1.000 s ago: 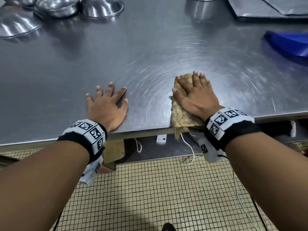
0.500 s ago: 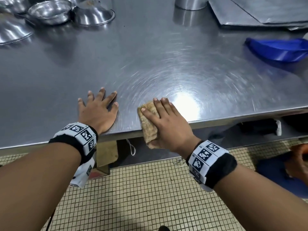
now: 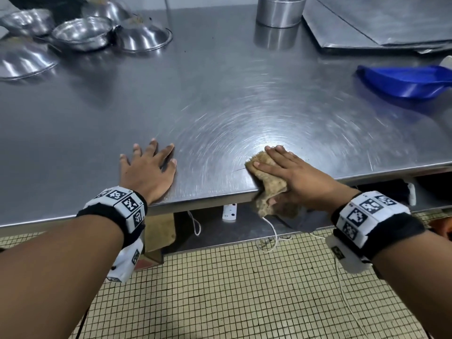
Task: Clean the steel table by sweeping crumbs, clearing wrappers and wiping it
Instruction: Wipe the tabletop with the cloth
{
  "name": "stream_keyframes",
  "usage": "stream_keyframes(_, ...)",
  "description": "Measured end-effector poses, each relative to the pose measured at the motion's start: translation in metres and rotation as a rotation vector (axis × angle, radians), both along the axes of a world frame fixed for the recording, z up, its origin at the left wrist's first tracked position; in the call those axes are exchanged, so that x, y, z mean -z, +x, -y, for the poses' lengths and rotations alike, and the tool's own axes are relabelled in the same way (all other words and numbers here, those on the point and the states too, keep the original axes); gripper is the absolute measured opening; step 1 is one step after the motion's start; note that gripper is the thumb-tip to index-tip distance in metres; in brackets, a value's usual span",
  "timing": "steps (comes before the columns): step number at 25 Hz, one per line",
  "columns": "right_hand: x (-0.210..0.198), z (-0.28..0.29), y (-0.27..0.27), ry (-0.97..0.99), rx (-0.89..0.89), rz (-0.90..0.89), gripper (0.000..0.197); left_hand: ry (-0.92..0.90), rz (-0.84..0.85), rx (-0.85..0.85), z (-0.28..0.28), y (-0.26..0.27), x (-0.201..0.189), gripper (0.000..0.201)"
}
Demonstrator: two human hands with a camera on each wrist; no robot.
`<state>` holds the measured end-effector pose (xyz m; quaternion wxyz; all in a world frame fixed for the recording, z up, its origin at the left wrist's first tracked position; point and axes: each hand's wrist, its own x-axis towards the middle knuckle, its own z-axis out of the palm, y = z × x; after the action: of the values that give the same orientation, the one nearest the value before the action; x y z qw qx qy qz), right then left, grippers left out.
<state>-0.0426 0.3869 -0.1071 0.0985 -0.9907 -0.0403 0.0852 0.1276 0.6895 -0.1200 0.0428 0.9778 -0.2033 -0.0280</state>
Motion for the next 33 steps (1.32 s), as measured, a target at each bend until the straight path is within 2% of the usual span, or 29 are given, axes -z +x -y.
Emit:
stream_keyframes(5, -0.014, 0.019, 0.009, 0.209, -0.003, -0.096, 0.079, -0.001, -0.033, 0.0, 0.015, -0.004, -0.005, 0.055)
stream_keyframes(11, -0.035, 0.047, 0.015, 0.344, 0.304, -0.131, 0.072, -0.035, -0.053, 0.035, 0.049, -0.013, -0.006, 0.056)
stream_keyframes(13, -0.036, 0.052, 0.02, 0.364, 0.366, -0.084, 0.072, -0.039, -0.048, 0.018, 0.059, -0.015, -0.005, 0.057)
stream_keyframes(17, -0.029, 0.021, 0.02, 0.301, 0.63, 0.21, 0.07, -0.054, -0.041, 0.005, 0.079, -0.015, -0.003, 0.057)
stream_keyframes(19, -0.018, -0.005, 0.02, 0.201, 0.7, 0.211, 0.069, -0.043, -0.036, 0.01, 0.083, -0.016, -0.002, 0.058)
stream_keyframes(22, -0.006, -0.022, 0.029, -0.009, 0.681, 0.118, 0.068, -0.038, -0.034, 0.017, 0.082, -0.016, 0.003, 0.06)
stream_keyframes(24, -0.005, -0.023, 0.037, -0.057, 0.681, 0.118, 0.067, -0.046, -0.042, 0.016, 0.083, -0.014, 0.004, 0.061)
stream_keyframes(28, -0.003, -0.031, 0.058, -0.073, 0.634, 0.094, 0.065, -0.039, -0.06, 0.026, 0.084, -0.016, 0.002, 0.061)
stream_keyframes(33, -0.001, -0.067, 0.087, -0.055, 0.49, 0.092, 0.067, -0.039, -0.049, 0.025, 0.086, -0.014, 0.002, 0.06)
